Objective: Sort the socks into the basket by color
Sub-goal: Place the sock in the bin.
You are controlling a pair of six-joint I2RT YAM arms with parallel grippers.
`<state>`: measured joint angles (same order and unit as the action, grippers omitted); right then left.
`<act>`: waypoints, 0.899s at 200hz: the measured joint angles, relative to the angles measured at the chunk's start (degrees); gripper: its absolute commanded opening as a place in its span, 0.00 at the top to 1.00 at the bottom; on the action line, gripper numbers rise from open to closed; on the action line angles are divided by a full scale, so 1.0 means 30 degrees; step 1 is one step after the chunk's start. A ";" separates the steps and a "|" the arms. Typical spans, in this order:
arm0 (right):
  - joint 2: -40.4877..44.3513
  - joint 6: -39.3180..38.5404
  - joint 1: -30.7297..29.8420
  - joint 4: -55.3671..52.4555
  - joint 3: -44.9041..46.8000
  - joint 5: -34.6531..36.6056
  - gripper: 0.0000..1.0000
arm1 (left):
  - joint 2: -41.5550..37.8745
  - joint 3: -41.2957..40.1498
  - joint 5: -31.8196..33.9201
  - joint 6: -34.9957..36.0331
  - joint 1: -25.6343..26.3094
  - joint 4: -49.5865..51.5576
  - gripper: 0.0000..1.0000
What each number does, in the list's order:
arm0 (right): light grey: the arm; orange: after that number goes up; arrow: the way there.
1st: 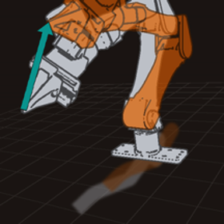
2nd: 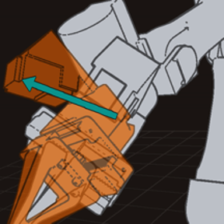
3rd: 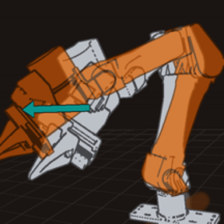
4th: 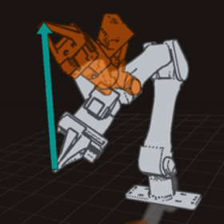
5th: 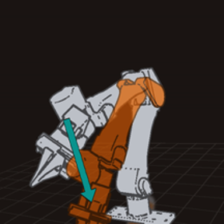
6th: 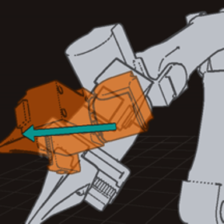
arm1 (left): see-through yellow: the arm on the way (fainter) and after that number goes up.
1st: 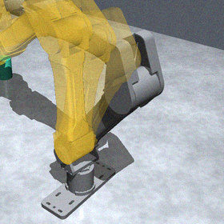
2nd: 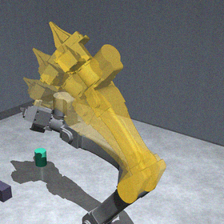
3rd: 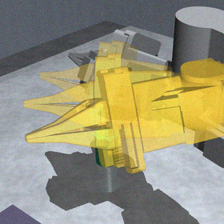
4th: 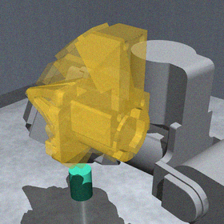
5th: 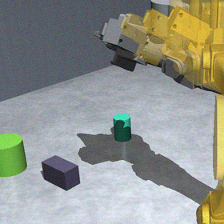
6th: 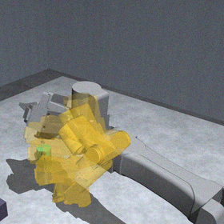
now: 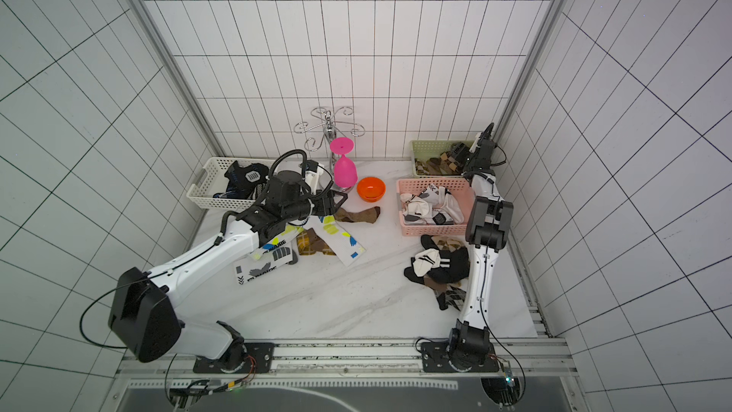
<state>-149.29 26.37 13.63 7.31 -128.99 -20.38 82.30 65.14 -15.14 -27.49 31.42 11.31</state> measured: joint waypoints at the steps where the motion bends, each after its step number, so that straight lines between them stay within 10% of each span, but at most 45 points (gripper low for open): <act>1: 0.0051 -0.0029 -0.0007 0.0000 0.0022 0.0029 0.18 | -0.0007 0.0000 0.0000 0.0000 0.0000 0.0000 0.35; 96: 0.2951 -0.1938 -0.0925 -0.0597 0.0882 -0.0678 0.18 | -0.1188 -0.1144 0.0000 -0.0146 0.0000 -0.0335 0.35; 180: 0.0976 0.4903 -0.0911 0.2521 0.2790 -0.7322 0.19 | -0.2164 -0.1953 0.0022 -0.0364 -0.0015 -0.0437 0.35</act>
<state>-146.36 41.08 10.90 14.87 -120.62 -42.35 75.81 59.29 -15.07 -28.58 31.38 10.00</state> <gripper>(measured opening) 0.813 0.649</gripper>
